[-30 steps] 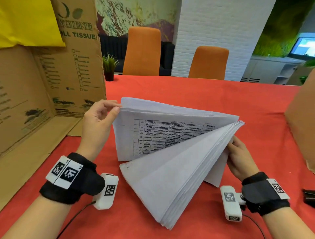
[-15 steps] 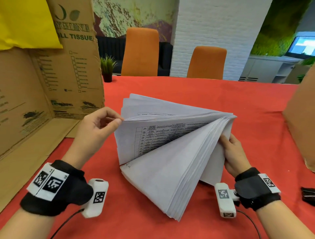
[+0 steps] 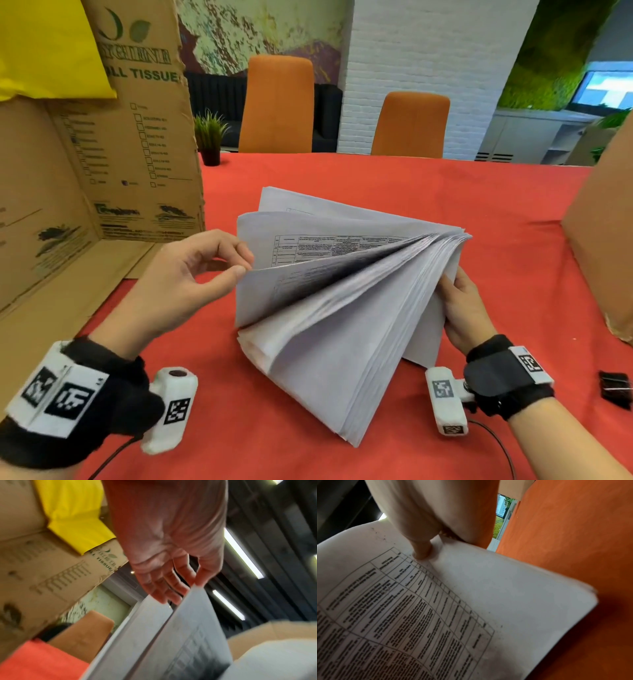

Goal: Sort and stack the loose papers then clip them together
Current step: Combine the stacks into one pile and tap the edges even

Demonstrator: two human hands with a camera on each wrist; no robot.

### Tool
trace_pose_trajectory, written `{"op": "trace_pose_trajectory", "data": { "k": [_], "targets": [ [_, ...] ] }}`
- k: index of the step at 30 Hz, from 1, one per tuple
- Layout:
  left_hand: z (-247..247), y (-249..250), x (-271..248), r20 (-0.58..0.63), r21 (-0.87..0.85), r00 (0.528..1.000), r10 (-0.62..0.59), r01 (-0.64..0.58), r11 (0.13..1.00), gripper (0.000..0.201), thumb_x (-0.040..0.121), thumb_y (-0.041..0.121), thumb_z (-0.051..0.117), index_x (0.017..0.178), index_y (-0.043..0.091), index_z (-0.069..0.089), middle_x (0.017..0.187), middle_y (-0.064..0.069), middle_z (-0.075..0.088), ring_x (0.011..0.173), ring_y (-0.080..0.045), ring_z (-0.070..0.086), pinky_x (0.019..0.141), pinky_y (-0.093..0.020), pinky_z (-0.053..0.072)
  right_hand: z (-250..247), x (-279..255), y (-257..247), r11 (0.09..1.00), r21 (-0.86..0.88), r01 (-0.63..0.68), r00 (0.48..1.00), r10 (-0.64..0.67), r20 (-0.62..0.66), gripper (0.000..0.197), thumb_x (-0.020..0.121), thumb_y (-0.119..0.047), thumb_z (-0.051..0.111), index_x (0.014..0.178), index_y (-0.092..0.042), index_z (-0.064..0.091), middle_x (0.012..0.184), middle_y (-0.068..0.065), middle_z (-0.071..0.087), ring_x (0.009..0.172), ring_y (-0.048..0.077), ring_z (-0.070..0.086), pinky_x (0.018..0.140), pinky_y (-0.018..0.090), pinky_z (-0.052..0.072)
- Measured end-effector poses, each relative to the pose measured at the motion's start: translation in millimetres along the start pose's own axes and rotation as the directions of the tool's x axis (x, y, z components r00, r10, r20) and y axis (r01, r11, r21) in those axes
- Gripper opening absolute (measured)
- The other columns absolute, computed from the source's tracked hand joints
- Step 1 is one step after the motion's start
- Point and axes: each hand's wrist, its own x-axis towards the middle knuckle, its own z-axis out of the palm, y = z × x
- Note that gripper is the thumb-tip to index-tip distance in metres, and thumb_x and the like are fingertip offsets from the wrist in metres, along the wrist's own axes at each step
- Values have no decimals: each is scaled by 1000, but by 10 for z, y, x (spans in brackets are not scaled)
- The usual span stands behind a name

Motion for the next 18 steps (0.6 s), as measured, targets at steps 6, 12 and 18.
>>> {"op": "trace_pose_trajectory", "data": {
  "k": [6, 12, 18],
  "targets": [
    [258, -273, 49, -62, 228, 997, -40, 54, 972, 37, 79, 20, 72, 105, 33, 51, 104, 29, 64, 91, 7, 64, 82, -13, 51, 19, -15, 1, 999, -29, 35, 999, -36, -24, 22, 96, -24, 55, 114, -14, 61, 109, 7, 72, 99, 20, 68, 85, 38, 56],
    [345, -419, 57, 14, -10, 948, -317, 317, 948, 26, 81, 47, 60, 97, 29, 70, 108, 1, 72, 106, -23, 65, 92, -44, 52, 79, -150, -333, 989, -38, 143, 989, -142, 38, 16, 98, -10, 50, 102, -17, 63, 96, -1, 74, 89, 15, 68, 79, 34, 55],
    [38, -159, 253, -55, -462, 921, -385, 318, 828, 52, 67, 38, 81, 112, 15, 67, 105, -1, 75, 95, -19, 72, 75, -30, 60, 176, -115, -1004, 997, 67, 47, 984, -58, 168, 6, 80, -24, 72, 76, -20, 74, 66, -9, 72, 60, 4, 68, 56, 18, 54]
  ]
}}
